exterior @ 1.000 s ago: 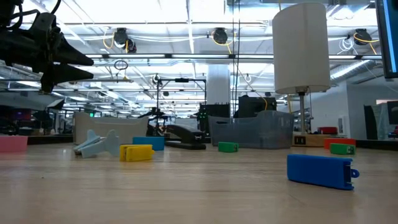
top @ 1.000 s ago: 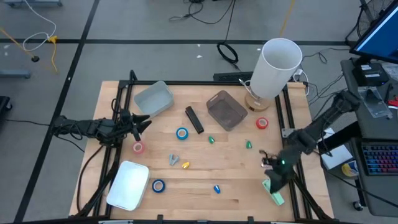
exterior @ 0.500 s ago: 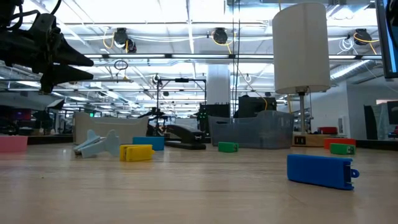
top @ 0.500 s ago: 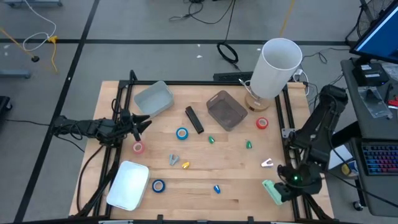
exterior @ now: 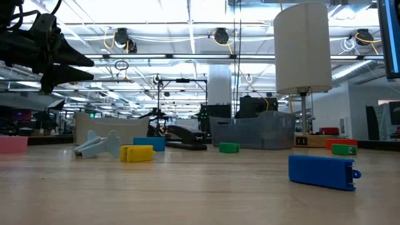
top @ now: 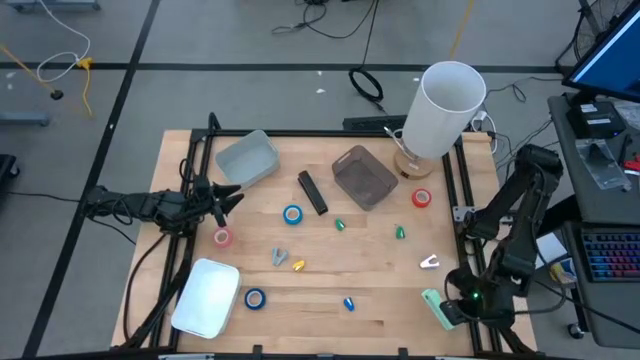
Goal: Pick and place Stapler, Stapler remover, tape
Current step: Put the light green stapler into the gray bin
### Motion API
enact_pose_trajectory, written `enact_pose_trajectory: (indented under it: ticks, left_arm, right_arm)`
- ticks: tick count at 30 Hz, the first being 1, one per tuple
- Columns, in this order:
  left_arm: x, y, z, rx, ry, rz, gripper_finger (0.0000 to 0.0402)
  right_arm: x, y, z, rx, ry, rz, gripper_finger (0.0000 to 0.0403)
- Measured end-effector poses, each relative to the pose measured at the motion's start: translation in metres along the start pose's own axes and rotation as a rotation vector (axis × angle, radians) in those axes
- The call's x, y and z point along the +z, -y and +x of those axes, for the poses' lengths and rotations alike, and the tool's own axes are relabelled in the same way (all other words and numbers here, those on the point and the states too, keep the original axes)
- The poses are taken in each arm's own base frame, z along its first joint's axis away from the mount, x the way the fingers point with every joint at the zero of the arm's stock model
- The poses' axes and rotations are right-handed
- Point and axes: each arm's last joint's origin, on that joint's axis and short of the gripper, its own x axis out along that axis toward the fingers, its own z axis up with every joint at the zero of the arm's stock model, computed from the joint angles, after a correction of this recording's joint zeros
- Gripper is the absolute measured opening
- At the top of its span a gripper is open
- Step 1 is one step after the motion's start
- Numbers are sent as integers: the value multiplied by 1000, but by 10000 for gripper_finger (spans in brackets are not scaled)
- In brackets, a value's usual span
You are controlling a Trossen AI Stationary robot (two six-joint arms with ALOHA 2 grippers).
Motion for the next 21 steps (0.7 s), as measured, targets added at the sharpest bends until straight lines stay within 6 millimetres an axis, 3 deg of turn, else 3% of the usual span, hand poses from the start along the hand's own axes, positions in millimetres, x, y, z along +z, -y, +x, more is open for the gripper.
enact_pose_trajectory:
  ticks: [12, 21]
  left_arm:
    - [0, 0, 0, 3, 1, 0, 200]
    - [0, 0, 0, 2, 1, -1, 200]
  right_arm:
    - [5, 1, 9, 2, 114, -35, 70]
    - [12, 7, 21, 18, 91, -45, 117]
